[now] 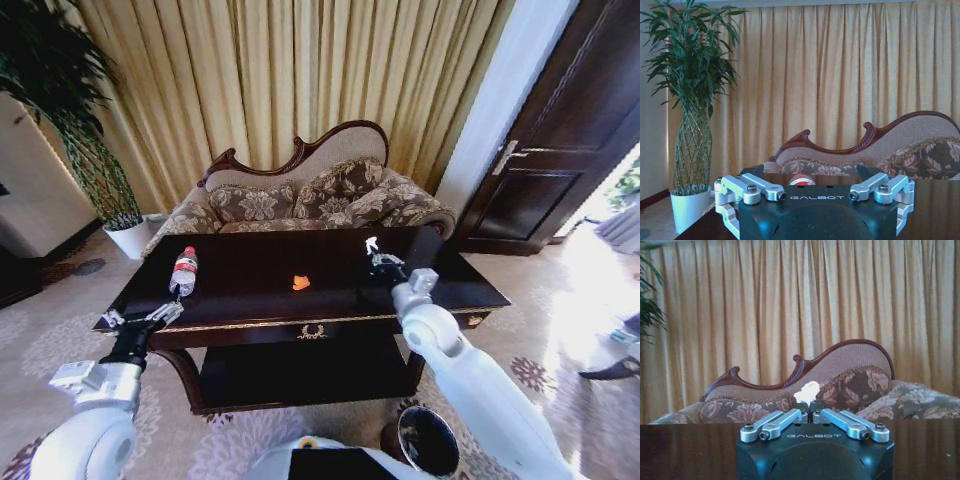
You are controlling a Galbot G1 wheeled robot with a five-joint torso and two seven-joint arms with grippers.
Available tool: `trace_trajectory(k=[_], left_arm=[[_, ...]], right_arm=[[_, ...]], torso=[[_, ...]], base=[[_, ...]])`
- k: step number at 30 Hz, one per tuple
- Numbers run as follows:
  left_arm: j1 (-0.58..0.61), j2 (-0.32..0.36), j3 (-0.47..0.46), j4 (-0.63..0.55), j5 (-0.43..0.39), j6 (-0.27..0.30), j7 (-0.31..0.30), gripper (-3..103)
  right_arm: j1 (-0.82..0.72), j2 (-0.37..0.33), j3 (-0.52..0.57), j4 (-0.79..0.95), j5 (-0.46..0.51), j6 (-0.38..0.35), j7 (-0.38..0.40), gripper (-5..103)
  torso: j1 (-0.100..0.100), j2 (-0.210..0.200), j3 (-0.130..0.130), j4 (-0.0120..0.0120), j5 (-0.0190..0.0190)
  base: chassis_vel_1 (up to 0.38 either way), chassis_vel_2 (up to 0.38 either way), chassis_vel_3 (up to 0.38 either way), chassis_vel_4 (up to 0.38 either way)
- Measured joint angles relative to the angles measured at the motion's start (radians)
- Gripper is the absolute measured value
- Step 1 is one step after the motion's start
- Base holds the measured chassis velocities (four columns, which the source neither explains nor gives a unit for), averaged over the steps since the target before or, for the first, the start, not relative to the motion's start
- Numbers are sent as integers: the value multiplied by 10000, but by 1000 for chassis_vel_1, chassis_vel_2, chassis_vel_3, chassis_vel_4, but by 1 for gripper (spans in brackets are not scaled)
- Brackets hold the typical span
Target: Move to the front of the table and place the trash on the table into the trash bin.
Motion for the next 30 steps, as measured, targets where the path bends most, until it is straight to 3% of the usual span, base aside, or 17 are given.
trace_trajectory(k=[3, 11, 20, 30], left_arm=[[-48, 57, -32, 29, -68, -6, 14, 100], [-202, 183, -37, 147, -187, -22, 37, 100], [-210, 203, -58, 200, -208, -86, 67, 100], [-235, 231, -56, 203, -207, -94, 74, 100]], right_arm=[[-729, 47, 593, 311, -359, 6, -417, 0], [-1812, 128, 1130, 870, -732, -36, -607, 0], [-2256, 323, 1162, 1108, -1001, -61, -578, 0], [-2397, 444, 1112, 1101, -1219, -59, -521, 0]], torso=[[0, 0, -1, -1, 2], [1, 0, 0, 0, 0], [2, 0, 1, 0, 0], [-1, 0, 0, -1, 0]], base=[[0, 0, 0, 0], [0, 0, 0, 0], [82, -90, -102, 87], [236, -248, -246, 243]])
